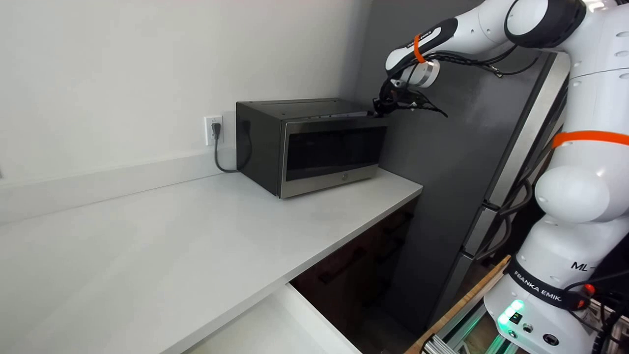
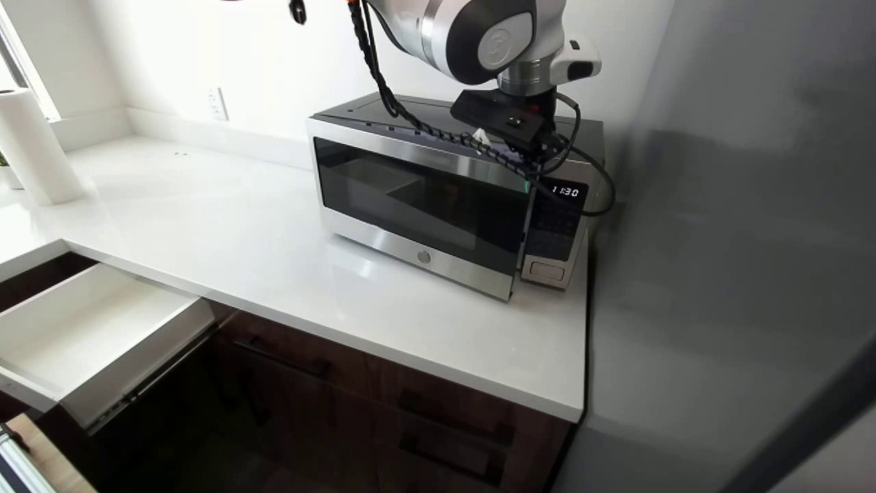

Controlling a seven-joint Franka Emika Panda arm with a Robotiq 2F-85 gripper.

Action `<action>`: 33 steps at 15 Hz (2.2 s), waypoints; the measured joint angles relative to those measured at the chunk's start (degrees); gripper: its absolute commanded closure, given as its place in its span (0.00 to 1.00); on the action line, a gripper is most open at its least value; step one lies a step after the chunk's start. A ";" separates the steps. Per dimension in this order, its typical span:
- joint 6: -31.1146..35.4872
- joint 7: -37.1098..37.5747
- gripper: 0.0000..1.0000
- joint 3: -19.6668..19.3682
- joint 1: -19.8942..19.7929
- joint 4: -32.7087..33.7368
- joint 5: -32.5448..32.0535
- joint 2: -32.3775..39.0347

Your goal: Press the bottom right button of the microwave and open the microwave door

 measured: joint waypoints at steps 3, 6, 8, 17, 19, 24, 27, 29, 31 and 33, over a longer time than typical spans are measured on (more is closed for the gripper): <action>-3.79 6.28 1.00 -1.42 0.83 -1.26 -3.87 -1.25; -7.78 13.17 1.00 -2.96 1.91 -3.61 -7.26 -3.52; -10.81 17.17 1.00 -3.36 2.29 -5.46 -8.34 -5.51; -27.77 31.49 1.00 -3.24 3.95 -15.37 -9.97 -17.14; -32.42 34.02 1.00 -3.08 3.95 -17.47 -10.71 -19.70; -42.05 34.47 1.00 -2.77 3.95 -20.21 -9.20 -23.98; -44.98 31.07 1.00 -2.64 3.96 -20.35 -6.18 -25.74; -44.96 25.03 0.74 -2.61 4.07 -20.44 -5.84 -26.66; -44.79 19.06 0.67 -2.58 4.19 -20.79 -5.96 -27.50; -44.44 13.23 0.51 -2.56 4.39 -21.97 -6.22 -28.59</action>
